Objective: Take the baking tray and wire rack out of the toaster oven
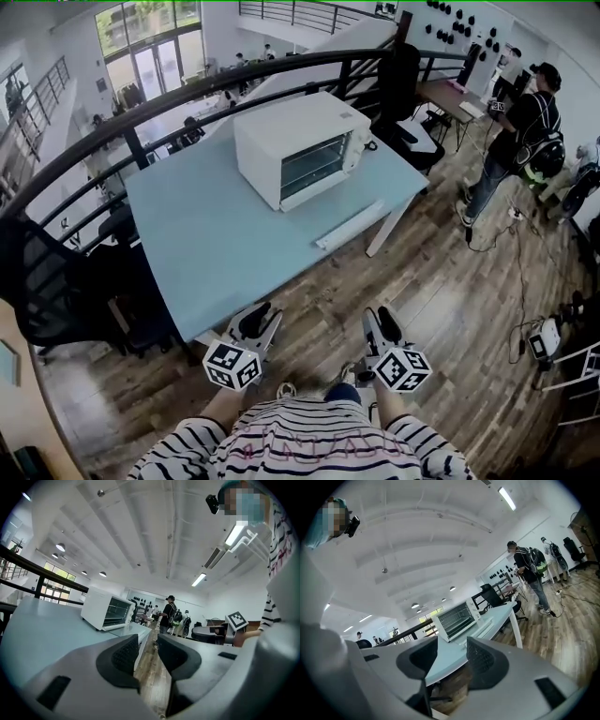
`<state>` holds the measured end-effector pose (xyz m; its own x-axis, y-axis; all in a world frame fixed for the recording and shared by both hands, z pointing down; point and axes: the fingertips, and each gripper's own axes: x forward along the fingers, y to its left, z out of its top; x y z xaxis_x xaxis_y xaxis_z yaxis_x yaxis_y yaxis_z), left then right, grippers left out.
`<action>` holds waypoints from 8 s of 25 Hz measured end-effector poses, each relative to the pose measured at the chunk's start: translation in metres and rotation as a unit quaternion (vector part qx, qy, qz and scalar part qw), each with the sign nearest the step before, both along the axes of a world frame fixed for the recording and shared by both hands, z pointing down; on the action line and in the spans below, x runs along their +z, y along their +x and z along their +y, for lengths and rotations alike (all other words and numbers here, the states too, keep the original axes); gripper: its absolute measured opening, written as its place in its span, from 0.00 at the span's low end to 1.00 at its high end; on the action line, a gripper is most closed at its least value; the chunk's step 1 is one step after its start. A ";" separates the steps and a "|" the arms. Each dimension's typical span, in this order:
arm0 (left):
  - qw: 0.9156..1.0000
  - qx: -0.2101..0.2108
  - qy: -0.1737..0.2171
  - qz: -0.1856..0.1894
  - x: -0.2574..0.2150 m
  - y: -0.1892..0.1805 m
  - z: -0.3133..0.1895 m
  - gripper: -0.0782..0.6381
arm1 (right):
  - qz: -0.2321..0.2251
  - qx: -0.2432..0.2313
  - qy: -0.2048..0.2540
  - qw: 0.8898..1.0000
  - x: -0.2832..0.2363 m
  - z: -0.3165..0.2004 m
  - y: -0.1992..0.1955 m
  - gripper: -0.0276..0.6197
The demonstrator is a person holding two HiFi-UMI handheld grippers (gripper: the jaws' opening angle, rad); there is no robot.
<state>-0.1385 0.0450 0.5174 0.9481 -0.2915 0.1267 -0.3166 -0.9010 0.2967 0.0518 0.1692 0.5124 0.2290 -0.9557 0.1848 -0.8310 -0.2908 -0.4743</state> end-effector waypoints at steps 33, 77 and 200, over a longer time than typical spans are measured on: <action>0.973 -0.231 -0.019 -0.012 0.010 0.226 -0.095 0.25 | -0.041 -0.204 -0.006 0.978 0.031 -0.176 0.270 0.33; 0.854 -0.364 -0.338 0.154 0.110 0.267 -0.374 0.36 | -0.281 -0.173 -0.037 0.943 0.113 -0.516 0.278 0.32; 0.725 -0.470 -0.424 0.270 0.171 -0.175 -0.375 0.24 | -0.379 -0.212 -0.095 0.896 0.168 -0.506 -0.125 0.13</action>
<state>-0.3131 -0.3303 0.6881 0.3588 -0.8758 0.3227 -0.3036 0.2174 0.9277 -0.0727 -0.3366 0.6808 -0.4069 -0.8621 0.3021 -0.3466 -0.1603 -0.9242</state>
